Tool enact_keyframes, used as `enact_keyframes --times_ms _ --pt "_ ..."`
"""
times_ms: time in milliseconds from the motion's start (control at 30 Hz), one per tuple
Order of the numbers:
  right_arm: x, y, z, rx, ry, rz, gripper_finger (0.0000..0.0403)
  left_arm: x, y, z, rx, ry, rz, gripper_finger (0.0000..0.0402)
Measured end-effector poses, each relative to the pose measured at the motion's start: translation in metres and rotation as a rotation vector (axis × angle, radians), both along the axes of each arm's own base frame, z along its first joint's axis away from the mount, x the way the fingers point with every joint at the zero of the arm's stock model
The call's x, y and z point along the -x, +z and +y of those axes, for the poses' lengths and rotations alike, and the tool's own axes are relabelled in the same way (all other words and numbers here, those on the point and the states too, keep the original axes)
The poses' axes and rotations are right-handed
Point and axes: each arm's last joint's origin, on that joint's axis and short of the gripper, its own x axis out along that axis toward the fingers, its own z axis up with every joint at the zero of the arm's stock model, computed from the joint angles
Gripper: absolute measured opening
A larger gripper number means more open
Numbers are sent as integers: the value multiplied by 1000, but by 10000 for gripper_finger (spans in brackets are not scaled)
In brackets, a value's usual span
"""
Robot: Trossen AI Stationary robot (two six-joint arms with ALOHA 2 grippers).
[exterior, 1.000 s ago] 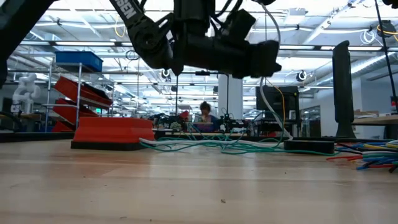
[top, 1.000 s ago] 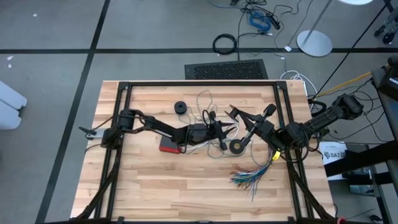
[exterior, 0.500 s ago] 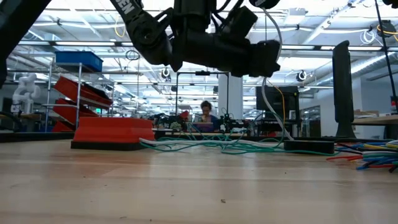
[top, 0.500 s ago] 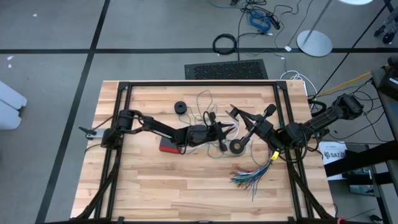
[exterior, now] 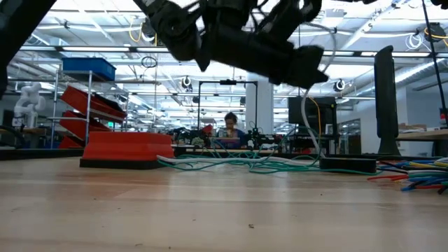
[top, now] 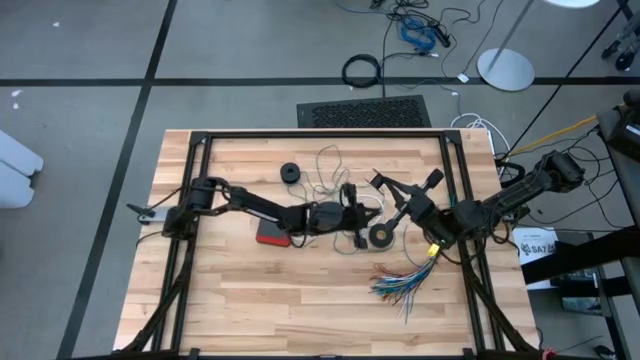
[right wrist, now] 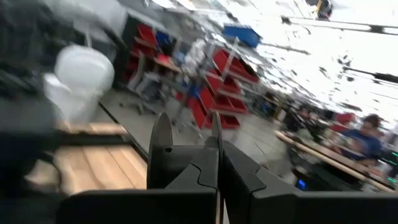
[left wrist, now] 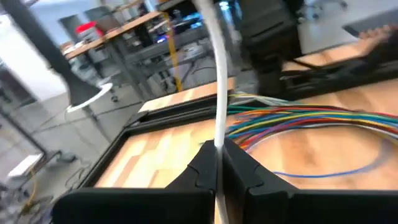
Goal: Coiling cords
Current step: Coil the white wire cable on the spool
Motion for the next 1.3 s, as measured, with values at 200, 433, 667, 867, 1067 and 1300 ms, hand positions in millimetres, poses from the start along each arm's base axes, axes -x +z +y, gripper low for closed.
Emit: enact_keyframes --times_ms 200,433,667,867,1067,1300 --pt "-3 -14 1 -28 -10 76 0 -7 22 -19 -102 28 19 7" --pt "-3 -31 4 -72 -31 148 0 1 51 -23 -129 90 71 7" --pt "1 -34 11 -65 -47 170 0 14 68 -28 -165 124 147 7" --pt "7 -37 17 -49 -90 195 0 29 90 -34 -187 119 175 7" --pt "11 -38 24 -49 -86 194 0 47 117 -36 -190 110 179 7" --pt "21 -31 35 -85 -3 143 0 45 106 4 -120 172 242 7"
